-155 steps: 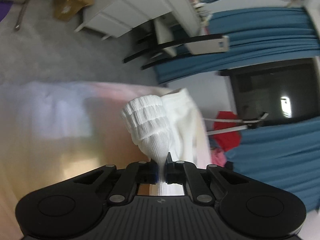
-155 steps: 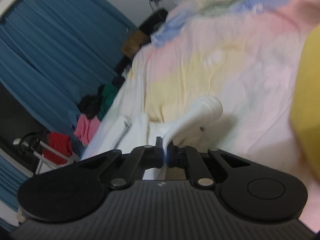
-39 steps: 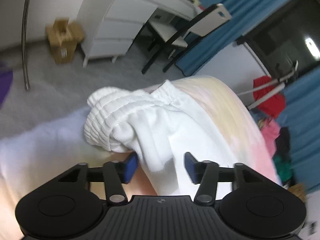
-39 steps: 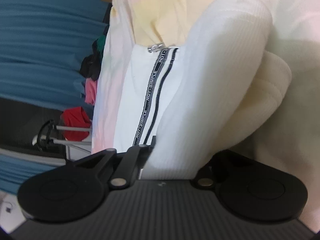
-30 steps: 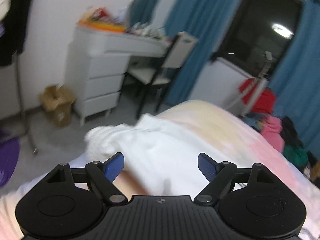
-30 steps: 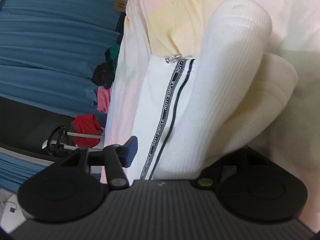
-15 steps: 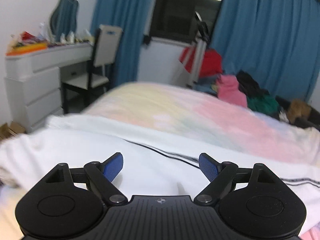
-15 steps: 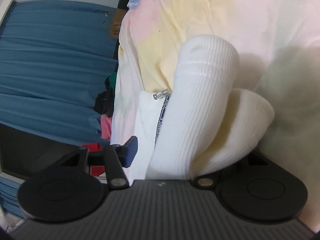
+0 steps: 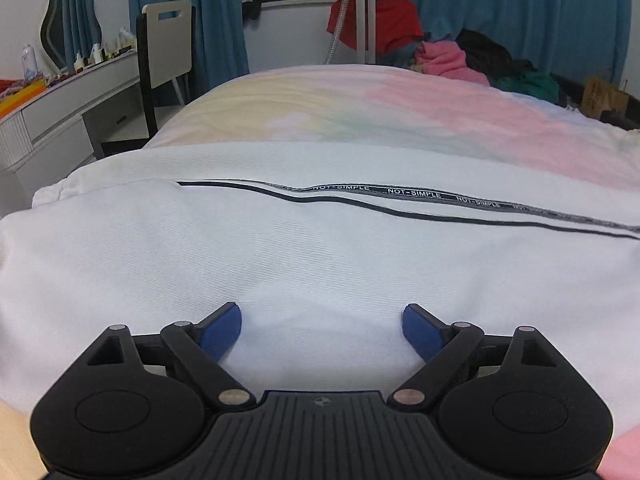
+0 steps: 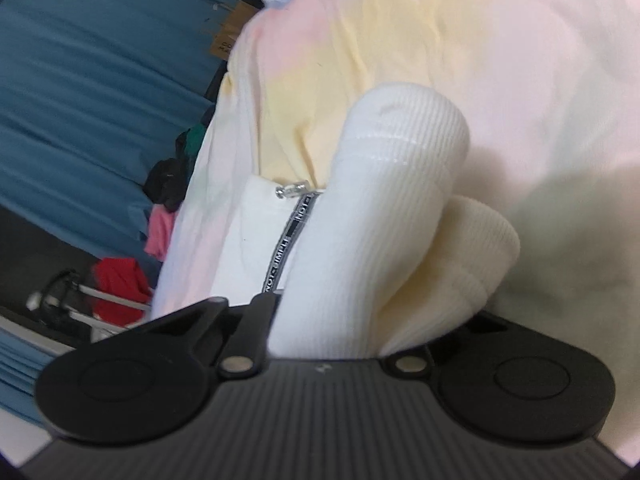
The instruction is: Fold clothes
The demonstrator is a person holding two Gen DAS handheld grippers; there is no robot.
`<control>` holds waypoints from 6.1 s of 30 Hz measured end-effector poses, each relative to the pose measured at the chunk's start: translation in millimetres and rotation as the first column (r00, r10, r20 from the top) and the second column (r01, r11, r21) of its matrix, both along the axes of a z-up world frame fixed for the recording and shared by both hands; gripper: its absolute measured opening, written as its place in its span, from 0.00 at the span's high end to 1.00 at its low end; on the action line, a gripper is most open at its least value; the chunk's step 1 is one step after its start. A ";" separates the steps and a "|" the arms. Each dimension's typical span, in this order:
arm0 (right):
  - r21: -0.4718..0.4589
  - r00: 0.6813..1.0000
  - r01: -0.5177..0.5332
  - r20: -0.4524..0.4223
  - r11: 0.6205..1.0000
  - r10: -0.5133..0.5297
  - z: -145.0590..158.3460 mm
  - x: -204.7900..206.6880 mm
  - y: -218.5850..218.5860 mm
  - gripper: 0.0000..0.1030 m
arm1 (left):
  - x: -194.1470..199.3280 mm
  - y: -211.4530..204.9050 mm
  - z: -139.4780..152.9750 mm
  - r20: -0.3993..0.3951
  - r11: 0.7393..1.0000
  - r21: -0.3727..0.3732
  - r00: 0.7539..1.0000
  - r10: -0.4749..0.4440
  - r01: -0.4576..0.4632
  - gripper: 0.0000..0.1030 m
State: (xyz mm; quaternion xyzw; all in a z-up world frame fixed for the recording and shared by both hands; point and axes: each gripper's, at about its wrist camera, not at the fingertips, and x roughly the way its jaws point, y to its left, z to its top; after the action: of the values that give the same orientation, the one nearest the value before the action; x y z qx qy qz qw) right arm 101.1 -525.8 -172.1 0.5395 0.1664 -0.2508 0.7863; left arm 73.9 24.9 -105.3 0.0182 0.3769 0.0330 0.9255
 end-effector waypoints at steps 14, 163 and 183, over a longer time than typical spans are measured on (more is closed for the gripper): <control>-0.914 0.914 -0.296 -0.187 0.277 0.361 129.1 40.9 263.8 0.84 | -17.8 16.2 39.8 0.090 0.998 -0.053 0.996 0.030 -0.025 0.12; -0.389 0.897 -0.442 -0.176 0.808 0.406 83.3 -2.3 174.7 0.25 | 13.3 -209.2 29.1 0.137 0.796 0.329 0.809 -0.572 0.507 0.06; -0.252 0.816 -0.547 0.054 0.798 0.576 83.5 -18.1 196.1 0.17 | 5.5 -77.9 37.5 0.120 0.986 0.105 0.982 -0.143 0.131 0.05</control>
State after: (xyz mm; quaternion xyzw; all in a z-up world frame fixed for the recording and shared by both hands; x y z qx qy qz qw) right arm 83.0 -329.7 -88.6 0.3880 0.2391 0.0118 0.8900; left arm 79.4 -53.0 -67.8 0.0868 0.3130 -0.0114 0.9457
